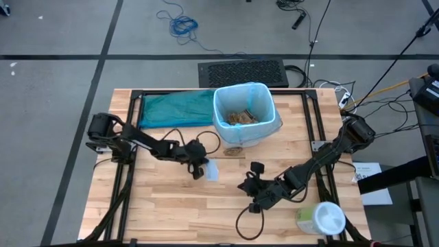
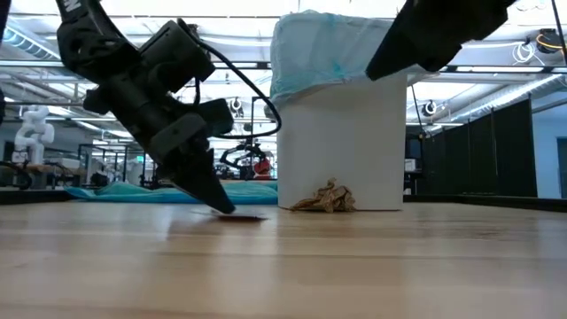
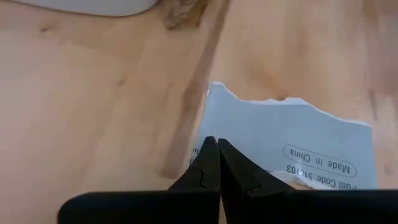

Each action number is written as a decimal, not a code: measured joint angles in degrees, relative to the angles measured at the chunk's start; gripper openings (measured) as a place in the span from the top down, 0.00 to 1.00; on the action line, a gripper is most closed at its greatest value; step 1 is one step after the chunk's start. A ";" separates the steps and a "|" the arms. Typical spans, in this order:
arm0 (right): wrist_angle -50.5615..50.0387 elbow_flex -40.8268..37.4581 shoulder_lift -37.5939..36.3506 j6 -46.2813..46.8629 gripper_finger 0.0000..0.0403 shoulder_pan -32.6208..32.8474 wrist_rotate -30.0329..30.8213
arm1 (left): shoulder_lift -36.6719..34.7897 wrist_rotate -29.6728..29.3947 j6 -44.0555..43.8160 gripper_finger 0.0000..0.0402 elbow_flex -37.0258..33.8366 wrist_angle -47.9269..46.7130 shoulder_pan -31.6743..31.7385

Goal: Place trash/remove bag and relplace
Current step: Put the white paper into the blue trash bin, then put the brown napkin into the blue trash bin

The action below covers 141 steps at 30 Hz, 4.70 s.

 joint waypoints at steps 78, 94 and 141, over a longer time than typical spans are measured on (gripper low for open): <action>1.46 18.34 14.12 -33.47 1.00 -7.63 13.14 | -1.76 8.96 2.01 1.00 0.52 14.12 0.79; 8.29 18.43 -4.91 -48.59 1.00 -7.02 20.27 | -16.47 7.10 9.31 1.00 0.61 14.01 4.40; -16.80 18.36 -14.92 -21.52 0.54 -17.56 22.72 | -22.42 -4.89 7.64 1.00 -0.33 3.44 -10.25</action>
